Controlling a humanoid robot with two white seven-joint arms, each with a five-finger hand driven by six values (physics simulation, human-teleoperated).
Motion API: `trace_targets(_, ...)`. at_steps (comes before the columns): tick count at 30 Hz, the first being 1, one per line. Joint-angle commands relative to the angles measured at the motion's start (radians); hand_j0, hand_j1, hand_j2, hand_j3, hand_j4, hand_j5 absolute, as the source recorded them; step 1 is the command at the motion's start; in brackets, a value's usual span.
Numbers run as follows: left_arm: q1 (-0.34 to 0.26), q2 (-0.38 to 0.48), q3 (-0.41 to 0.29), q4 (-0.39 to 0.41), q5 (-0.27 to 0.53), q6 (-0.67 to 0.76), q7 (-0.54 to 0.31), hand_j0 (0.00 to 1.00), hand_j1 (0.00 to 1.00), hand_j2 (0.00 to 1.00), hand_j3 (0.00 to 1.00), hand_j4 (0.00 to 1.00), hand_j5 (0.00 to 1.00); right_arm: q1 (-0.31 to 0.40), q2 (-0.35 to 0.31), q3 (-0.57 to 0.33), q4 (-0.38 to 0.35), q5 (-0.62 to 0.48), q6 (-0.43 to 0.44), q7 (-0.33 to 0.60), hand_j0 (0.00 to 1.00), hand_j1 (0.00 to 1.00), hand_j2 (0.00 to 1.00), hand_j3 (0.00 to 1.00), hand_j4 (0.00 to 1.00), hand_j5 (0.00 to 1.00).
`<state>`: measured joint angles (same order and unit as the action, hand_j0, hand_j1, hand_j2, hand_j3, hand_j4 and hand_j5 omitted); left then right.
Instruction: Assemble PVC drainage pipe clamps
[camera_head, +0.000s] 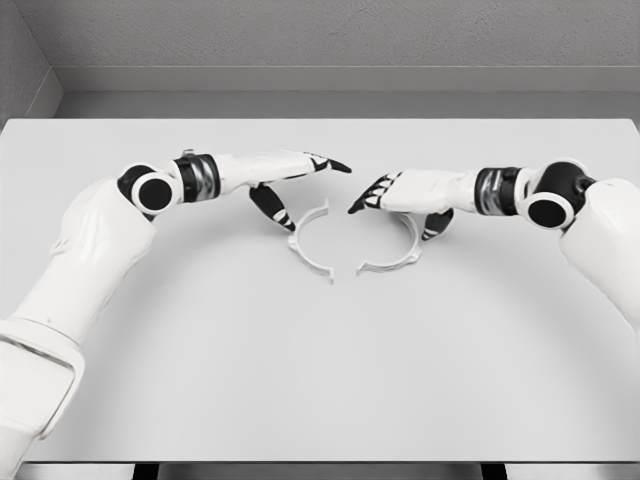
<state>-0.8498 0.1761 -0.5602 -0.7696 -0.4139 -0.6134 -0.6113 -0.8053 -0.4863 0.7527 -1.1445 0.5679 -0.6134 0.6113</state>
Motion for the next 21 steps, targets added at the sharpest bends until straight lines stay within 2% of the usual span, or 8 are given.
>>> trace_targets(1, 0.0, -0.003, 0.002, 0.0, 0.007, 0.003, 0.0, 1.0, 1.0, 1.0, 1.0, 1.0, 1.0, 0.0, 0.003, 0.004, -0.001, -0.005, 0.003, 0.0, 1.0, 1.0, 1.0, 1.0, 1.0, 1.0)
trace_targets(6, -0.043, 0.066, 0.023, -0.002, 0.03, 0.003, 0.0, 1.0, 1.0, 1.0, 1.0, 1.0, 1.0, -0.002, 0.011, 0.013, -0.006, -0.005, 0.003, 0.0, 1.0, 1.0, 1.0, 1.0, 1.0, 1.0)
trace_targets(8, -0.051, 0.141, 0.029, -0.005, 0.125, 0.003, 0.0, 1.0, 1.0, 1.0, 1.0, 1.0, 1.0, -0.008, 0.012, 0.013, -0.009, -0.005, 0.003, 0.0, 1.0, 1.0, 1.0, 1.0, 1.0, 1.0)
trace_targets(10, -0.054, 0.227, 0.037, -0.013, 0.182, 0.003, 0.0, 1.0, 1.0, 1.0, 1.0, 1.0, 1.0, -0.014, 0.018, 0.013, -0.015, -0.006, 0.003, 0.0, 1.0, 1.0, 1.0, 1.0, 1.0, 1.0)
trace_targets(21, -0.051, 0.241, 0.048, -0.011, 0.195, 0.003, 0.0, 1.0, 1.0, 1.0, 1.0, 1.0, 1.0, -0.02, 0.025, 0.028, -0.055, -0.006, 0.003, 0.0, 1.0, 1.0, 1.0, 1.0, 1.0, 1.0)
